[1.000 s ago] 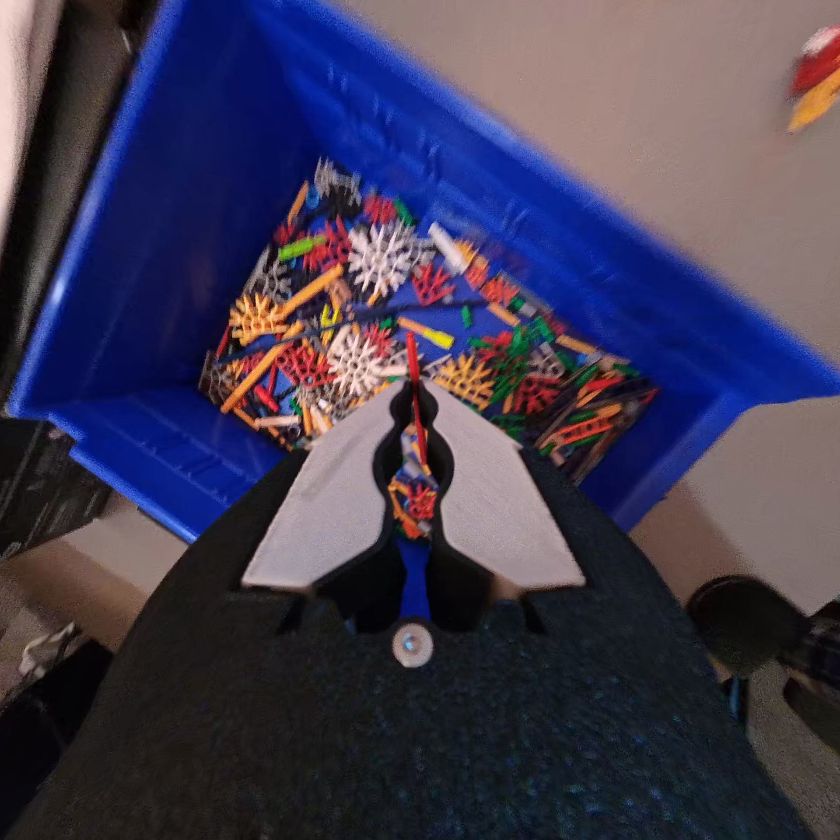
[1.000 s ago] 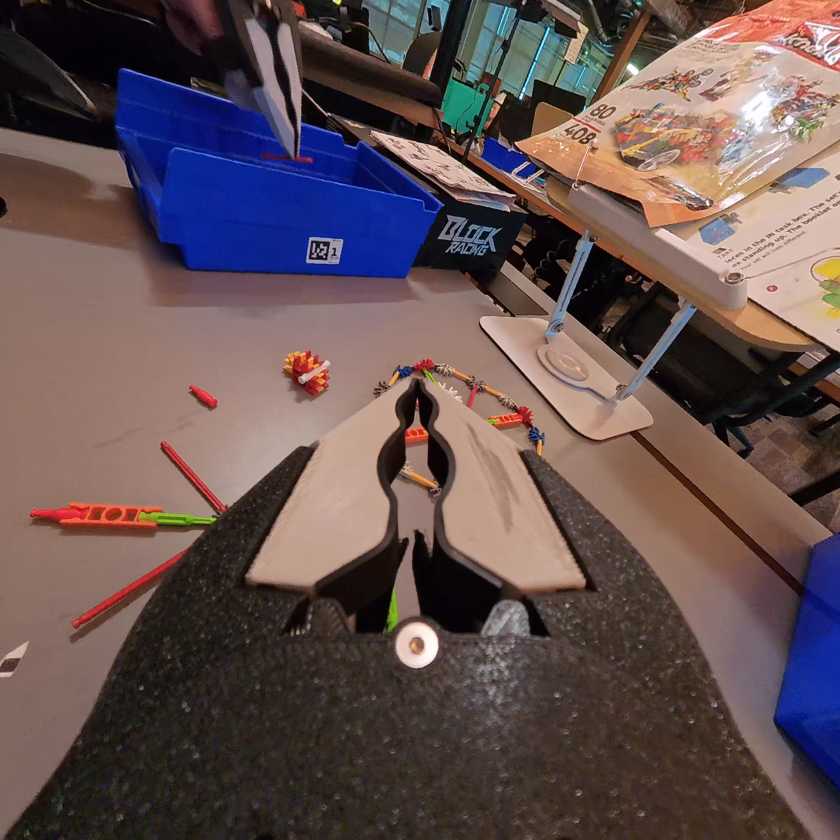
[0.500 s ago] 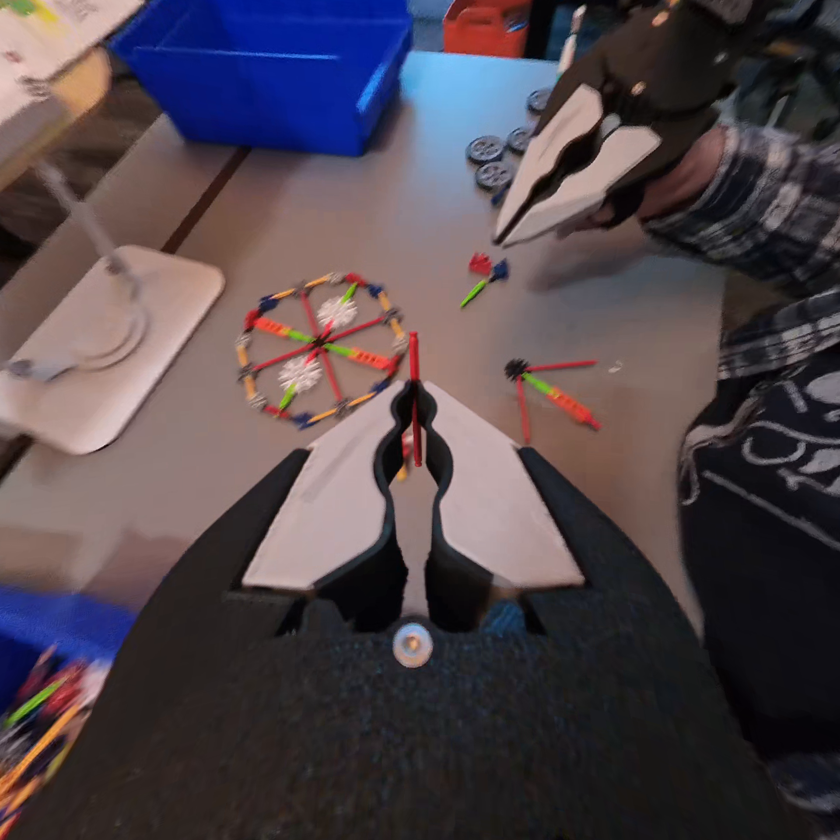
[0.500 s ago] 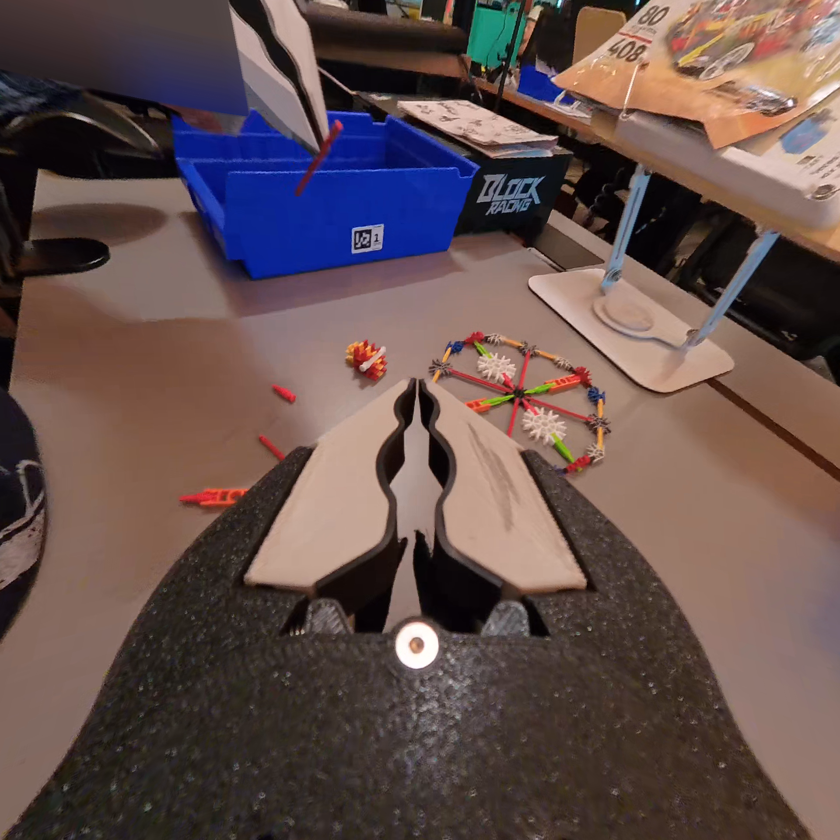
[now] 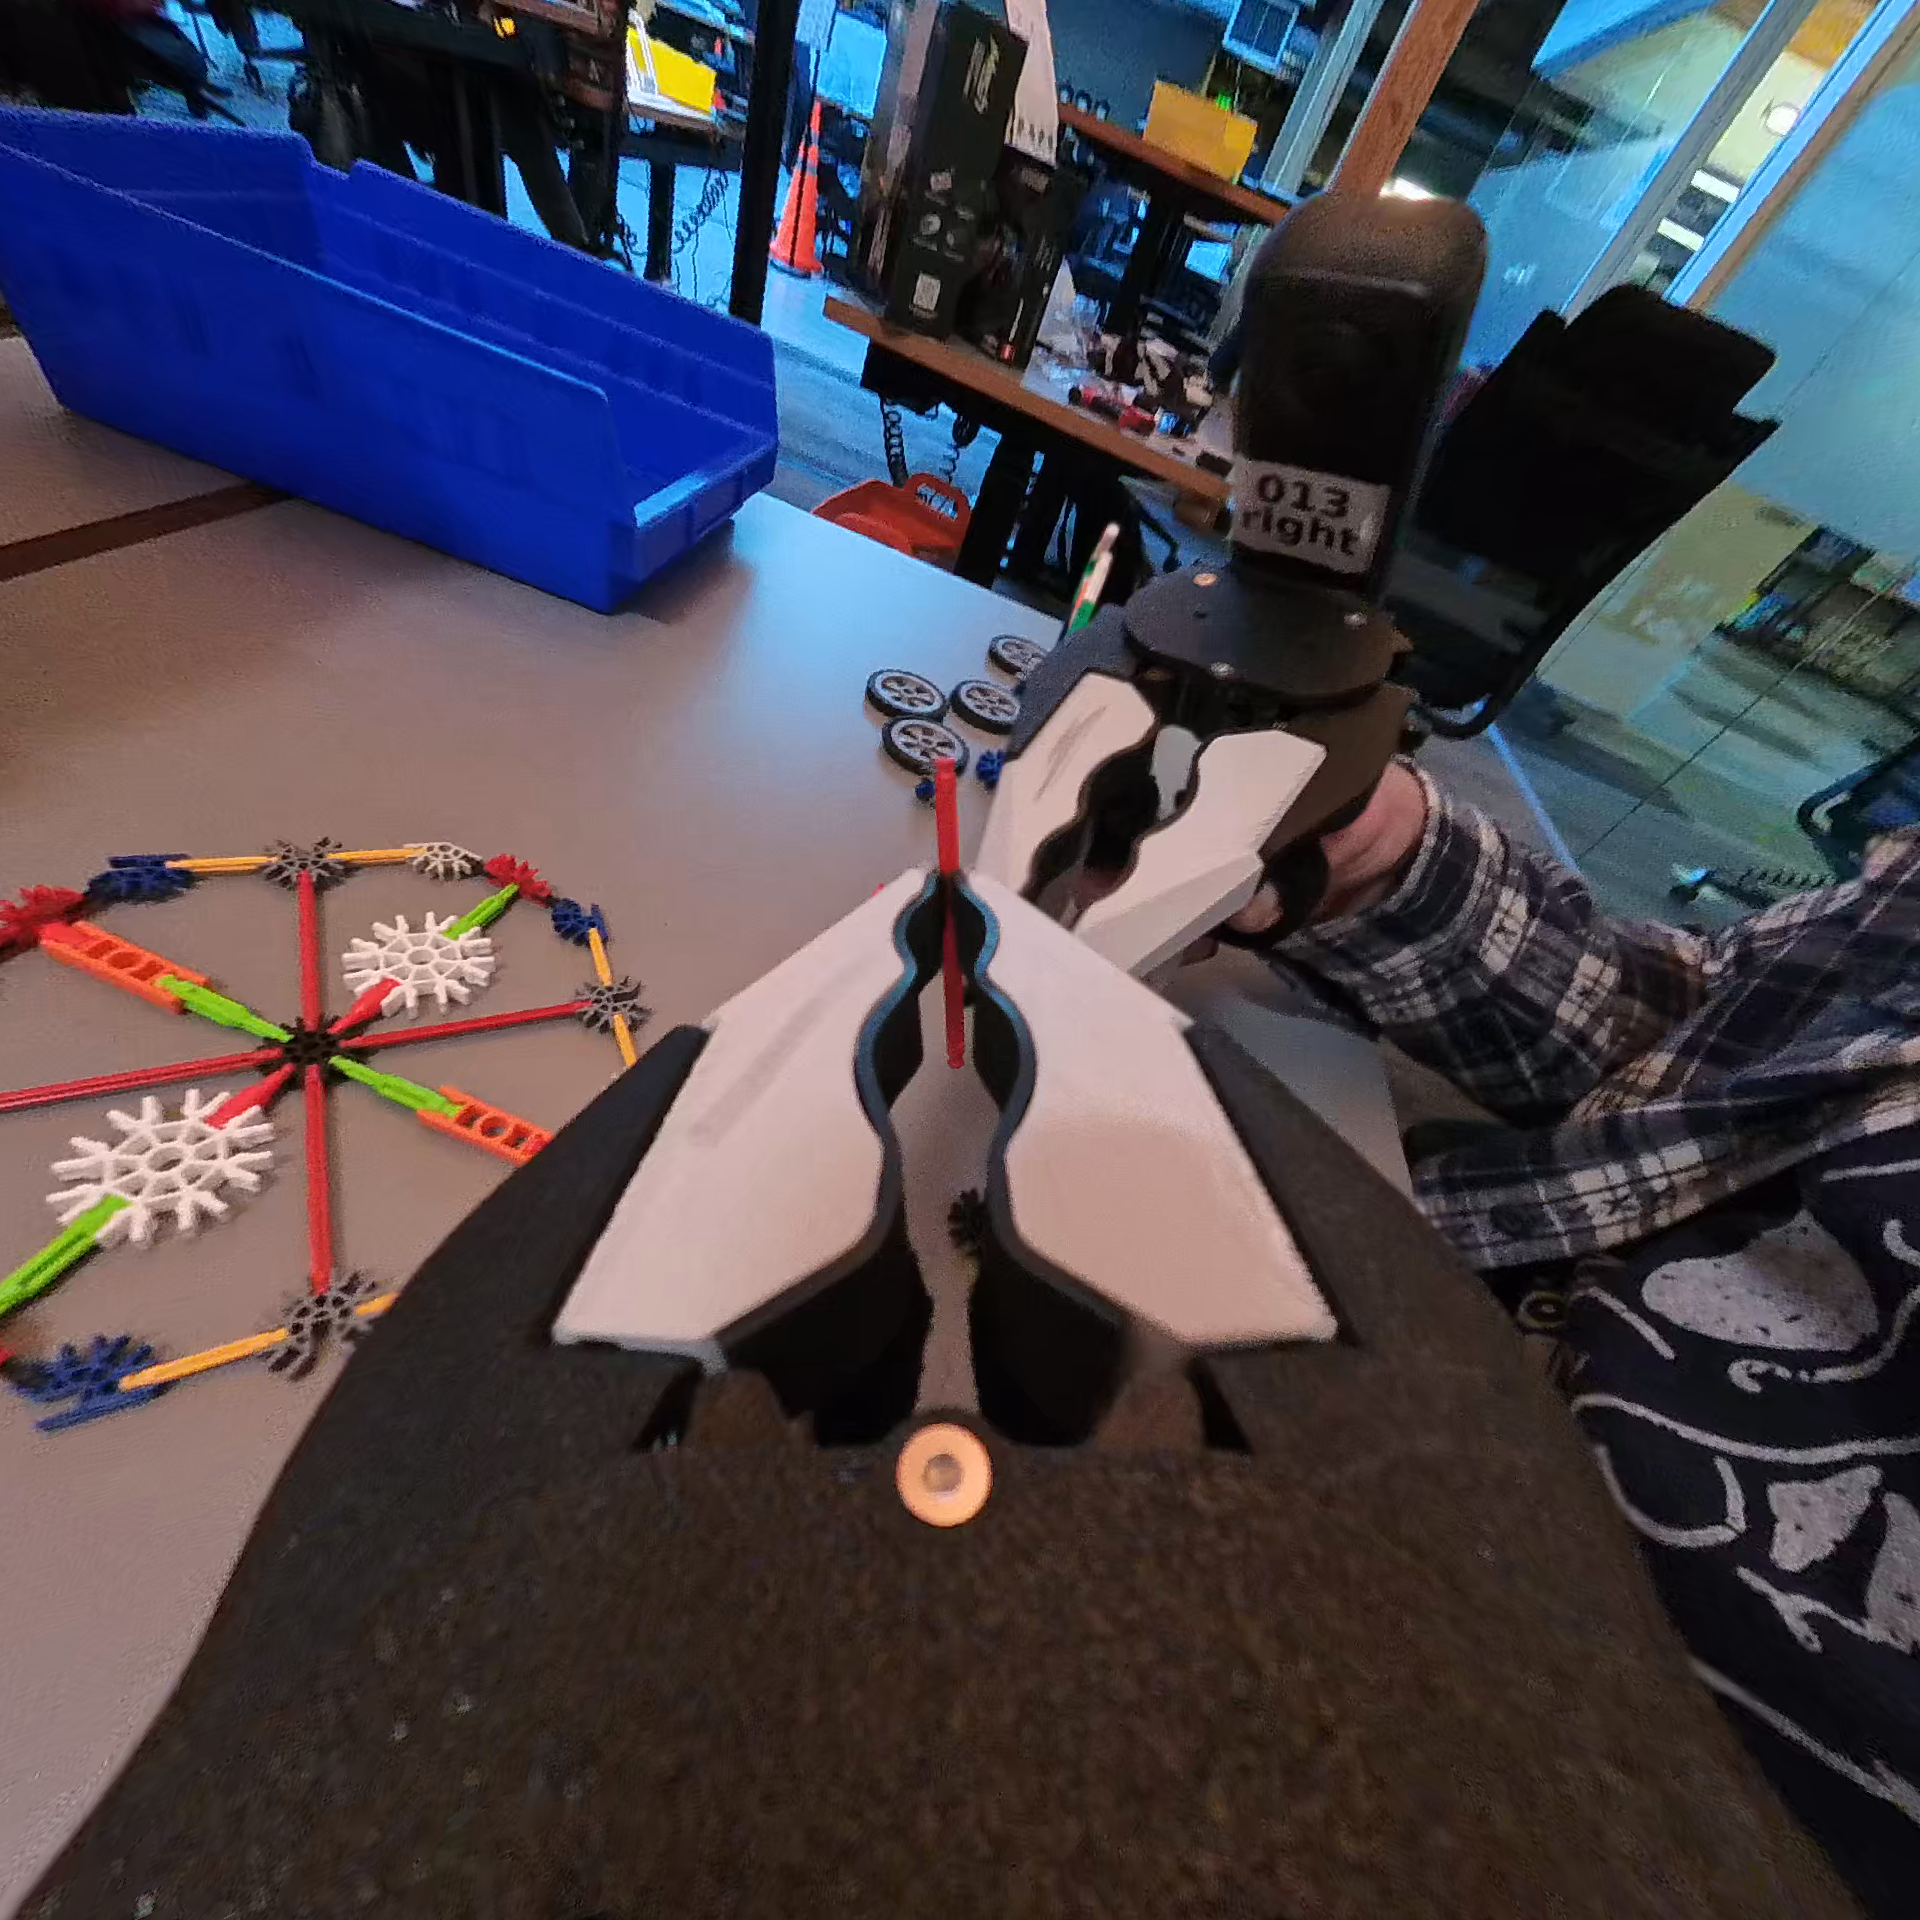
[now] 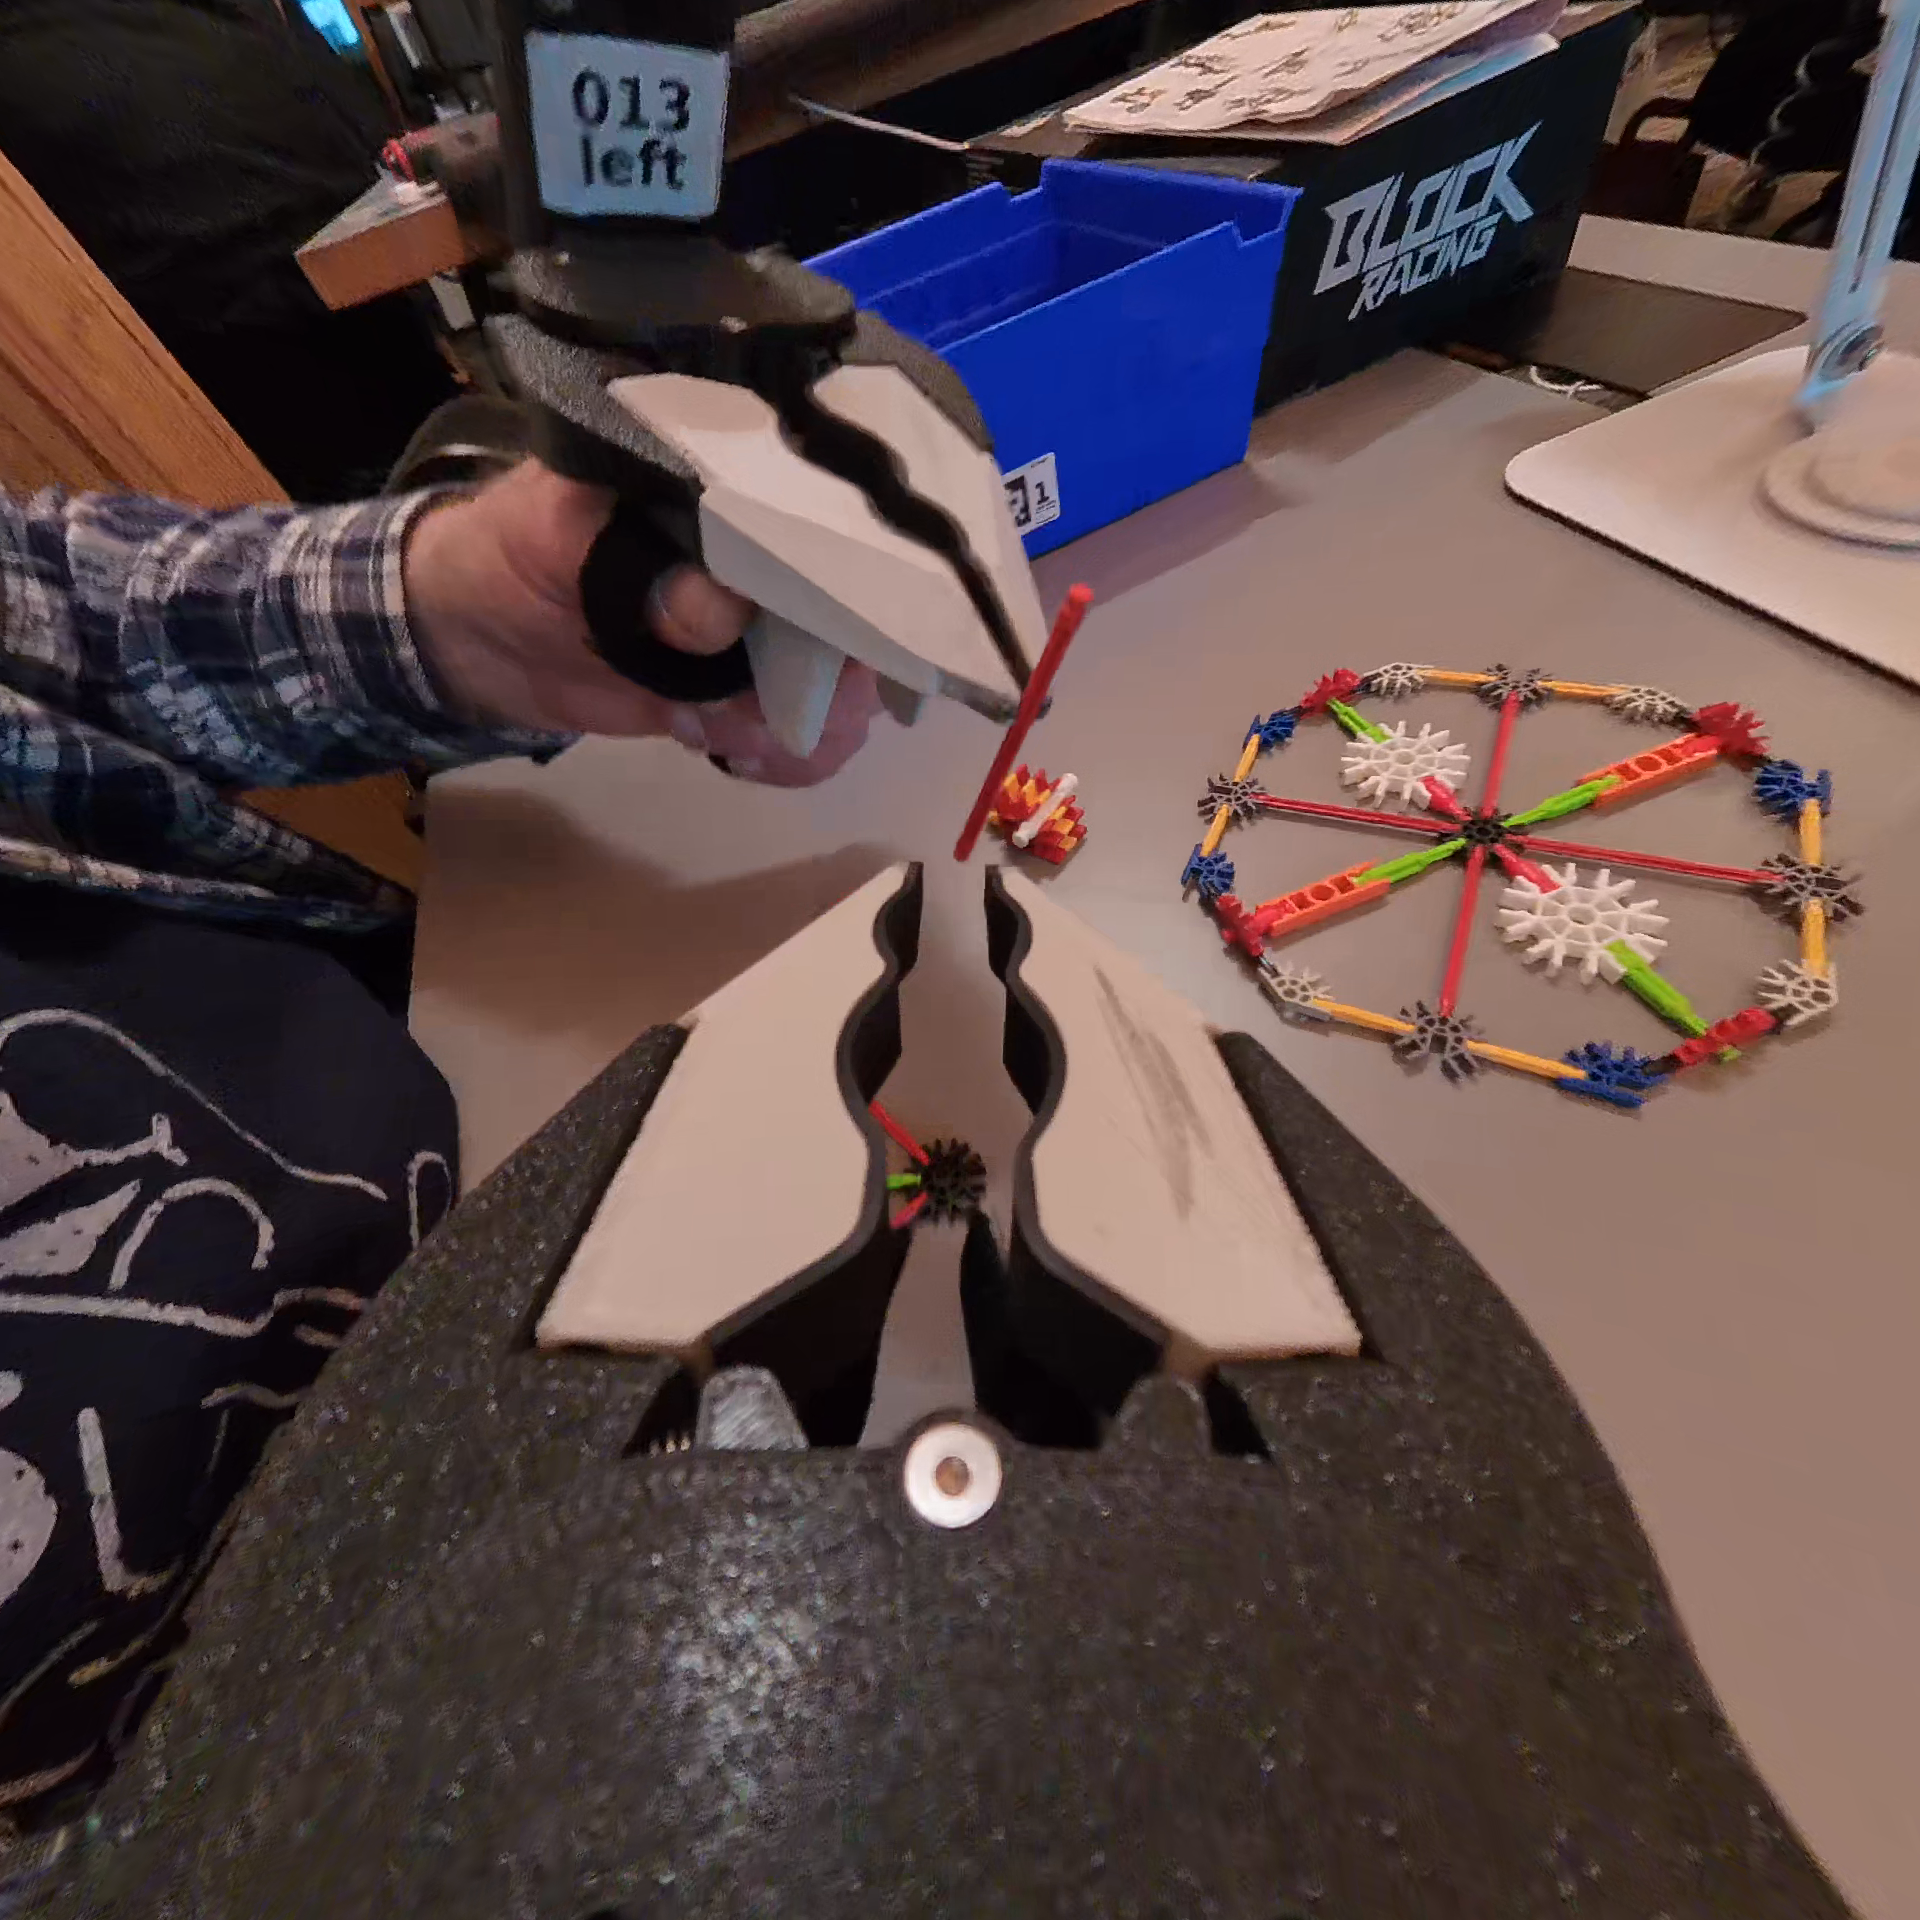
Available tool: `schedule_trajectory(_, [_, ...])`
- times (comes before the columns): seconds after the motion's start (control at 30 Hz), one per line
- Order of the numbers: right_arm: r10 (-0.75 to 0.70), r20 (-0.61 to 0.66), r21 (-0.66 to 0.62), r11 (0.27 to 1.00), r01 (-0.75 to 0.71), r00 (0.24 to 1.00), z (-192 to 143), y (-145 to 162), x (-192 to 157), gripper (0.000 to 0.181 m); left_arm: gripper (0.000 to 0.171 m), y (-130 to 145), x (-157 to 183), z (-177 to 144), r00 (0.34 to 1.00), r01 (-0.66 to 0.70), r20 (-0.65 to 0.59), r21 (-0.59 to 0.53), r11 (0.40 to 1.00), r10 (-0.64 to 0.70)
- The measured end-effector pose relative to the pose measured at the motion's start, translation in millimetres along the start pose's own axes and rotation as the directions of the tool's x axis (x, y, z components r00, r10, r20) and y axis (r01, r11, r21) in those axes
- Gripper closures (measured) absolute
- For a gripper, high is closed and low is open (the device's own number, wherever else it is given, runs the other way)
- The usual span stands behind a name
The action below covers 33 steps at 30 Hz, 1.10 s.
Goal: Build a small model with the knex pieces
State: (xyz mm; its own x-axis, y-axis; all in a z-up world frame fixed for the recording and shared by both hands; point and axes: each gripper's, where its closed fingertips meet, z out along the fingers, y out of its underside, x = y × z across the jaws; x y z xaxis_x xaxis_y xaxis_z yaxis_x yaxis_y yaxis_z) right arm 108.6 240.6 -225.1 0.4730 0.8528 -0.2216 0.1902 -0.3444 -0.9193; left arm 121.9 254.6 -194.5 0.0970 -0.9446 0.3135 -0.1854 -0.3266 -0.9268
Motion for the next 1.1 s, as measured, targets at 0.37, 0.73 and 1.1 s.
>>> schedule_trajectory(0.37, [0.076, 0.038, 0.023, 0.997, -0.077, 0.996, 14.8, 2.2, -5.1, 0.178, 0.171, 17.2, 9.7, -2.7, 0.987, 0.16, -0.019, 0.146, 0.976, -0.158])
schedule_trajectory(0.73, [0.161, 0.026, -0.16, 0.975, -0.155, 0.987, 20.1, 30.8, 3.4, 0.18, 0.16, 39.8, -3.0, -12.4, 0.99, 0.131, 0.049, 0.048, 0.99, -0.133])
schedule_trajectory(1.1, [0.144, 0.047, -0.322, 0.939, -0.122, 0.988, 27.5, 44.8, -2.2, 0.18, 0.168, 50.3, -5.9, -3.4, 0.999, 0.02, 0.045, -0.1, 0.995, -0.015])
